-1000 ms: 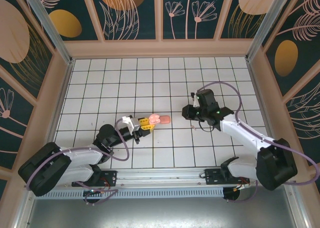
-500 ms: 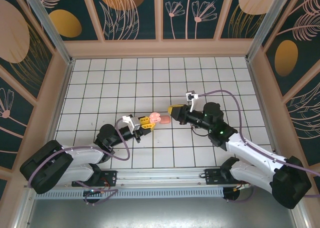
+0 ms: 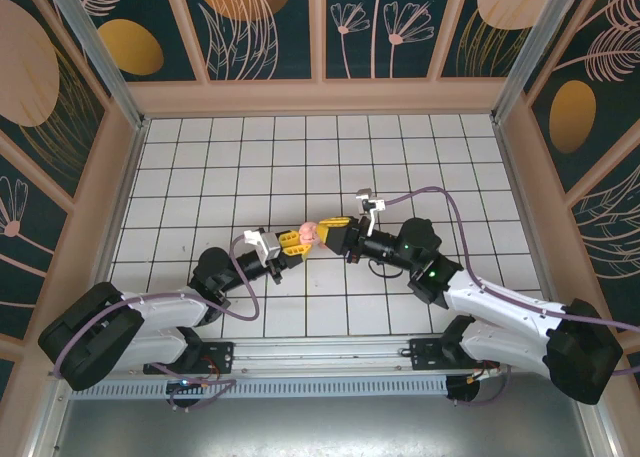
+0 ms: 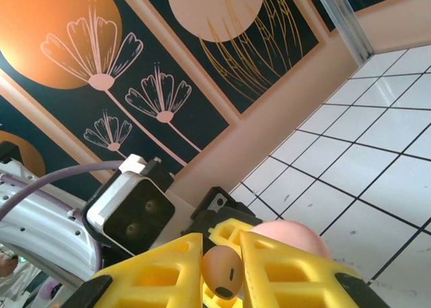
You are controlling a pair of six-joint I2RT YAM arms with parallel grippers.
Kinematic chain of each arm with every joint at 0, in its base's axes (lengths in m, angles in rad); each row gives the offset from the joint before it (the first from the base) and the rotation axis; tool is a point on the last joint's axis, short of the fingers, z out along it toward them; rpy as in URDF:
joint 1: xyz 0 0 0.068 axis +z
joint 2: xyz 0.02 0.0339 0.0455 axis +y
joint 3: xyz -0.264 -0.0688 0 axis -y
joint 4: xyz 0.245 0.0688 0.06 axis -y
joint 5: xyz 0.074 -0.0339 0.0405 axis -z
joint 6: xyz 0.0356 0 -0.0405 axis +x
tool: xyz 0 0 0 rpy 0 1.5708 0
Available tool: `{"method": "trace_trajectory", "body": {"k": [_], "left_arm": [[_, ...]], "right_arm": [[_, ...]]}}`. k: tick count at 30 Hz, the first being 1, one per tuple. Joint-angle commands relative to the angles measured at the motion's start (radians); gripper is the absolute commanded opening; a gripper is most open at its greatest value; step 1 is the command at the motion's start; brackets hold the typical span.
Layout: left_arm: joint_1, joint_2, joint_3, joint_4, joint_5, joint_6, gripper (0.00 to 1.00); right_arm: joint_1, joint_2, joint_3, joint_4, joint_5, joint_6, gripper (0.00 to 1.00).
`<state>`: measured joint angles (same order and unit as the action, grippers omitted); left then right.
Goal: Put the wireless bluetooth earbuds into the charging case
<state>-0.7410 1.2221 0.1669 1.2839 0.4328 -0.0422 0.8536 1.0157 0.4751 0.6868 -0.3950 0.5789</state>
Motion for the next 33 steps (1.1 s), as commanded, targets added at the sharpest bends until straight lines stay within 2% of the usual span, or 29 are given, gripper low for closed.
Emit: {"method": "trace_trajectory", "body": {"k": [1, 33], "left_arm": [[-0.005, -0.016, 0.026, 0.058, 0.001, -0.009, 0.15], [-0.006, -0.062, 0.033, 0.034, 0.011, -0.012, 0.16]], "right_arm": [[0.011, 0.017, -0.015, 0.074, 0.01, -0.014, 0.19], [0.01, 0.071, -0.039, 0.146, 0.007, 0.004, 0.19]]}}
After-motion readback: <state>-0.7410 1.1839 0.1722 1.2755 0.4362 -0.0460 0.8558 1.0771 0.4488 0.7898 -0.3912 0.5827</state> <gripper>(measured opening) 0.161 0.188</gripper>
